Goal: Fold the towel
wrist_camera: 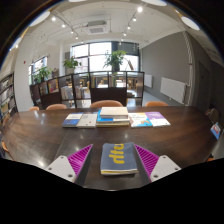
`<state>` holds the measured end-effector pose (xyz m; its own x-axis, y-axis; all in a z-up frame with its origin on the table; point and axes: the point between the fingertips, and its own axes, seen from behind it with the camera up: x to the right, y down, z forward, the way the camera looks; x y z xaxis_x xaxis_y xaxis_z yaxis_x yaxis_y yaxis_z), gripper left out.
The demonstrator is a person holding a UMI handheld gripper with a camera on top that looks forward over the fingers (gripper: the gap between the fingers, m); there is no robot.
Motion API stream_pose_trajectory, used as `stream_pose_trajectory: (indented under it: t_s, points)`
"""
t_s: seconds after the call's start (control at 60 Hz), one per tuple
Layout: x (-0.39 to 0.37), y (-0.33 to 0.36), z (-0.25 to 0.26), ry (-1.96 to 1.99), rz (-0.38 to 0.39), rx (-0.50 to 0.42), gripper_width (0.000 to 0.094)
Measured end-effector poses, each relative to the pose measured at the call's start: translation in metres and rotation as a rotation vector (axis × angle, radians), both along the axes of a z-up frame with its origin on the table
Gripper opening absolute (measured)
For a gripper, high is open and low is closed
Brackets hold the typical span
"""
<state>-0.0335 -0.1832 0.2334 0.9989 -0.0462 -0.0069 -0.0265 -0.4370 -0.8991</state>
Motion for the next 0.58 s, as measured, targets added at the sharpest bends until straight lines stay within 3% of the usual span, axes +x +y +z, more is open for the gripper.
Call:
stream_pose_trajectory:
  t_s: [0.3,0.583]
  points:
    - [-0.034,-0.071,-0.016,-0.021,-0.007,-0.041,0.0808]
    - [-0.043,-0.091,-0.011,-0.025,-0.014,-0.033,0.0809]
